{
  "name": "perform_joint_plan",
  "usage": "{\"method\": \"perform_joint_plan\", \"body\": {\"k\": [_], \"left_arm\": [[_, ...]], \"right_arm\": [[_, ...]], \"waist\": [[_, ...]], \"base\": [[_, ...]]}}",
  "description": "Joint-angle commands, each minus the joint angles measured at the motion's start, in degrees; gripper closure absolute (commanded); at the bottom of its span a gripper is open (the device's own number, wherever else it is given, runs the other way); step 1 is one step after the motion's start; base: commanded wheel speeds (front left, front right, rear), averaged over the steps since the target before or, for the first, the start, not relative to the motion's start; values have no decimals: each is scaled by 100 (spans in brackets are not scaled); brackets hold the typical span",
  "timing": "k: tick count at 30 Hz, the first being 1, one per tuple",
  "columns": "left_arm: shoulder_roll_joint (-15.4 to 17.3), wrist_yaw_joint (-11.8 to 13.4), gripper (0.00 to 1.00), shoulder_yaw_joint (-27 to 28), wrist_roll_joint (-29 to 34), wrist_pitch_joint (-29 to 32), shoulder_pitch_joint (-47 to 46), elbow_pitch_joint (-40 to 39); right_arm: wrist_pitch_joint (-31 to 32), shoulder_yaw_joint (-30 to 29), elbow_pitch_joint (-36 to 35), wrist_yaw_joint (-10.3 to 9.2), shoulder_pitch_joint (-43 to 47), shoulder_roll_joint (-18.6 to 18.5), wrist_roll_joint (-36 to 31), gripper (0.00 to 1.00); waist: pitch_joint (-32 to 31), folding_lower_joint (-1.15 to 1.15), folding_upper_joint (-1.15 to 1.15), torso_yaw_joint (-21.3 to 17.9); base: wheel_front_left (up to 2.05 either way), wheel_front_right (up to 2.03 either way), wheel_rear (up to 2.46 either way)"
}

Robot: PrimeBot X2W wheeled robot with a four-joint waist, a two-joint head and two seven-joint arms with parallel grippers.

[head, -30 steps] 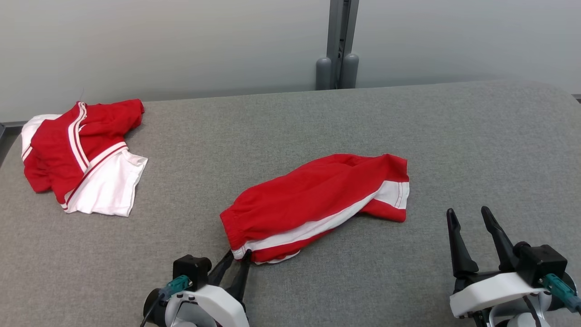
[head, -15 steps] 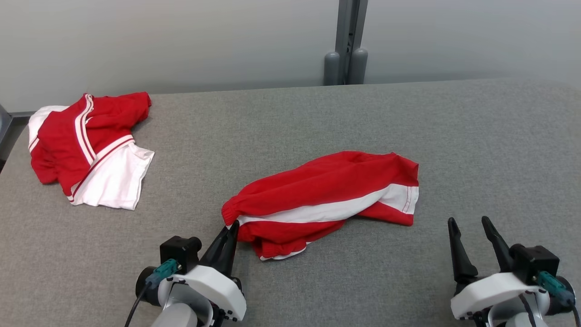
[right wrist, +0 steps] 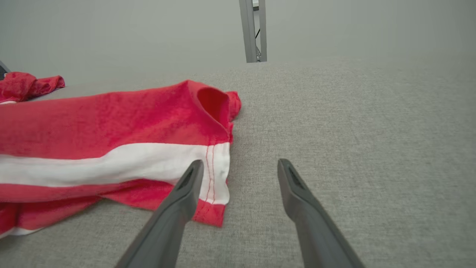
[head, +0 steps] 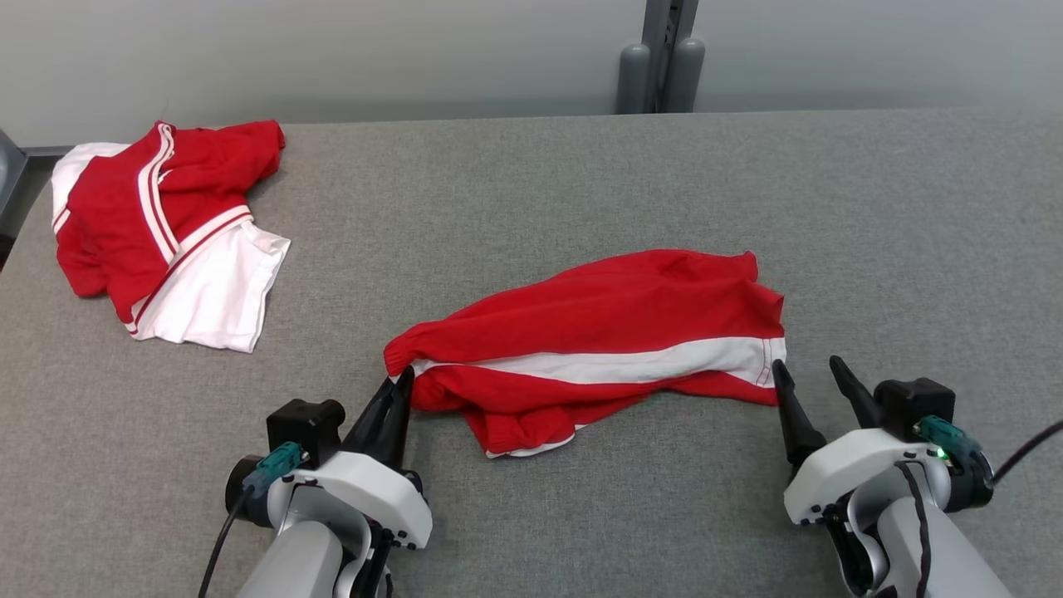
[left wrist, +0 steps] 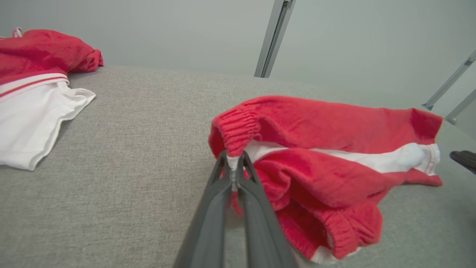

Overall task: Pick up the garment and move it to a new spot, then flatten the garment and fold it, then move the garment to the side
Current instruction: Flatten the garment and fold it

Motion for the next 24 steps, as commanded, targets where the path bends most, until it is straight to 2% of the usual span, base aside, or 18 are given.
{"method": "perform_joint_plan", "body": {"k": [1, 9, 18, 24], "left_arm": [[25, -30, 100, 41, 38, -27, -88, 12], [24, -37, 100, 68, 25, -27, -162, 42], [23, 3, 100, 94, -12, -27, -177, 30], [23, -5, 100, 119, -14, -27, -146, 12]], "right_arm": [[-30, 40, 101, 1, -102, -30, -17, 0], [-40, 668, 826, 1, -637, -31, 267, 0], [-43, 1126, 615, 2, -611, -31, 515, 0], [-43, 1213, 326, 1, -472, -31, 555, 20]], "waist": [[31, 0, 0, 16], [146, 0, 0, 83], [179, 0, 0, 58], [177, 0, 0, 13]], "base": [[0, 0, 0], [0, 0, 0], [0, 0, 0], [0, 0, 0]]}}
